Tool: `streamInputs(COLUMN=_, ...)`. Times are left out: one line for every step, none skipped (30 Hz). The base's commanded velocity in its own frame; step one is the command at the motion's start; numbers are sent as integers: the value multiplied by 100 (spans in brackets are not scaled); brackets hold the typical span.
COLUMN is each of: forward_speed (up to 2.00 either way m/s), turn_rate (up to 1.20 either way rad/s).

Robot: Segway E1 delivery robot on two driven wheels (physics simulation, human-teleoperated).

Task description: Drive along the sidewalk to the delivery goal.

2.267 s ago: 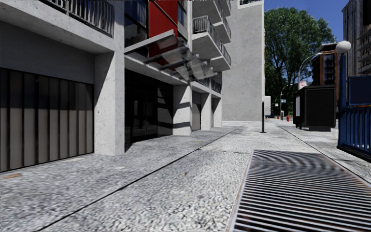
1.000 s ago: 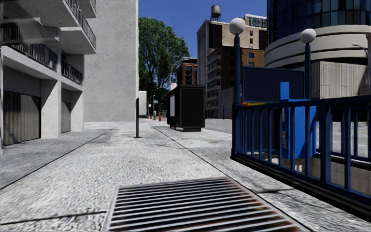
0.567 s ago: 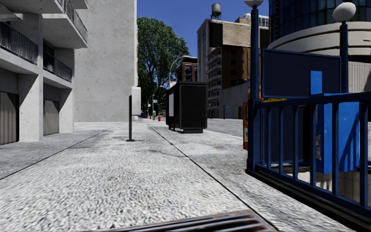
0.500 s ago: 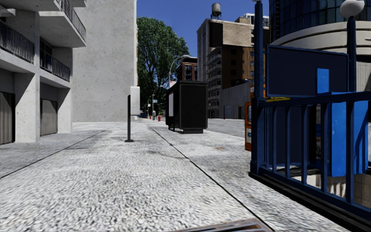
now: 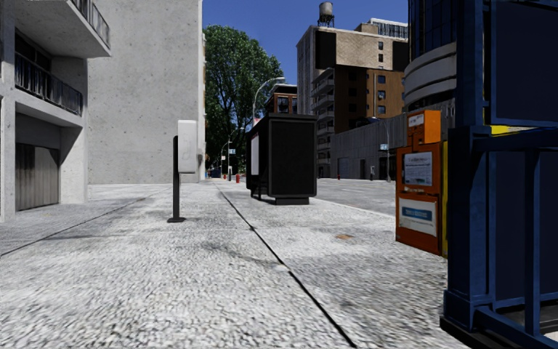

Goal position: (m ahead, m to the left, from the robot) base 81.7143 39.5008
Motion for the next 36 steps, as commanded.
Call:
streamInputs(forward_speed=200, turn_rate=0)
streamInputs(forward_speed=200, turn_rate=0)
streamInputs(forward_speed=200, turn_rate=0)
streamInputs(forward_speed=200, turn_rate=0)
streamInputs(forward_speed=200, turn_rate=0)
streamInputs(forward_speed=200, turn_rate=0)
streamInputs(forward_speed=200, turn_rate=0)
streamInputs(forward_speed=200, turn_rate=6)
streamInputs(forward_speed=200, turn_rate=6)
streamInputs(forward_speed=200, turn_rate=12)
streamInputs(forward_speed=200, turn_rate=16)
streamInputs(forward_speed=200, turn_rate=18)
streamInputs(forward_speed=200, turn_rate=18)
streamInputs(forward_speed=200, turn_rate=18)
streamInputs(forward_speed=200, turn_rate=18)
streamInputs(forward_speed=200, turn_rate=18)
streamInputs(forward_speed=200, turn_rate=18)
streamInputs(forward_speed=200, turn_rate=18)
streamInputs(forward_speed=200, turn_rate=18)
streamInputs(forward_speed=200, turn_rate=18)
streamInputs(forward_speed=200, turn_rate=18)
streamInputs(forward_speed=200, turn_rate=18)
streamInputs(forward_speed=200, turn_rate=18)
streamInputs(forward_speed=200, turn_rate=22)
streamInputs(forward_speed=200, turn_rate=25)
streamInputs(forward_speed=200, turn_rate=25)
streamInputs(forward_speed=200, turn_rate=26)
streamInputs(forward_speed=200, turn_rate=26)
streamInputs(forward_speed=200, turn_rate=26)
streamInputs(forward_speed=200, turn_rate=26)
streamInputs(forward_speed=200, turn_rate=29)
streamInputs(forward_speed=200, turn_rate=30)
streamInputs(forward_speed=200, turn_rate=30)
streamInputs(forward_speed=200, turn_rate=30)
streamInputs(forward_speed=200, turn_rate=30)
streamInputs(forward_speed=200, turn_rate=30)
